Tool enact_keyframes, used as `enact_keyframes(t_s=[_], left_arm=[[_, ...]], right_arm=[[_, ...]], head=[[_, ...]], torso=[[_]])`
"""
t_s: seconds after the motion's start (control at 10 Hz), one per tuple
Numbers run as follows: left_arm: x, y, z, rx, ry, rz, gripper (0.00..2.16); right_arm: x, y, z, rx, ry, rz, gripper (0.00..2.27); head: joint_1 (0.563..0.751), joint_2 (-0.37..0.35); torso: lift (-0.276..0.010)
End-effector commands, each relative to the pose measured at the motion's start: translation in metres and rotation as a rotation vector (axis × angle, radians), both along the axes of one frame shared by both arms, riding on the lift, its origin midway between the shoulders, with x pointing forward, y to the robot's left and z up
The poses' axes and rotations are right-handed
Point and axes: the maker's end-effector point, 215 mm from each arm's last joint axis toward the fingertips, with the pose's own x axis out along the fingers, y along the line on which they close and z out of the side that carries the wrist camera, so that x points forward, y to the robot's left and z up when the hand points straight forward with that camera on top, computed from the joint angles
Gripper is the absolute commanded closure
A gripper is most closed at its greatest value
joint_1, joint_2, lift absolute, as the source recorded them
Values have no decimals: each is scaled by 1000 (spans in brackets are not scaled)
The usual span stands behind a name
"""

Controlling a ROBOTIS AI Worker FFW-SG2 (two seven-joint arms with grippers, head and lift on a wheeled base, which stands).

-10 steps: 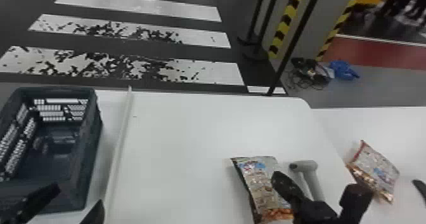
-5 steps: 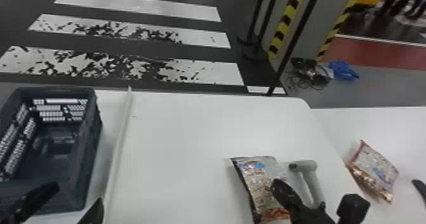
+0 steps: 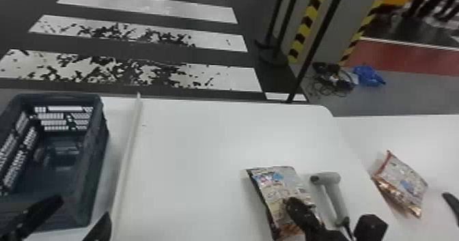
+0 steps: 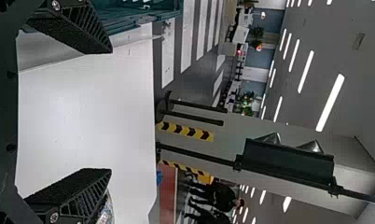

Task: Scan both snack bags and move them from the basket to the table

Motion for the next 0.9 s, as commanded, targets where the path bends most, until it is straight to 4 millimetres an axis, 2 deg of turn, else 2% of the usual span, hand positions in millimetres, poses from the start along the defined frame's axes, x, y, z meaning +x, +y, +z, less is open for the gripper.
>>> enact_keyframes(t_s=[0.0,0.2,0.3,0.6,0.8], left_arm=[[0,1,-1,1,2,0,87],[0,1,-1,1,1,1,87],[0,1,0,1,0,1,87],[-1,0,1,-2,-2,0,87],[-4,-2,0,-4,2,-11,87]], right_arm=[[0,3,-9,17,11,-8,2250],[-1,2,-16,17,9,-28,2253],[-6,0,-12,25,-4,-36,2250],[-3,-23,35,60,-60,-85,2250],[18,-34,49,51,-63,-96,2250]], head=[[695,-235],[695,-231],[695,-232],[695,-244],[695,-272]], torso=[[-98],[-98],[-98],[-98],[-98]])
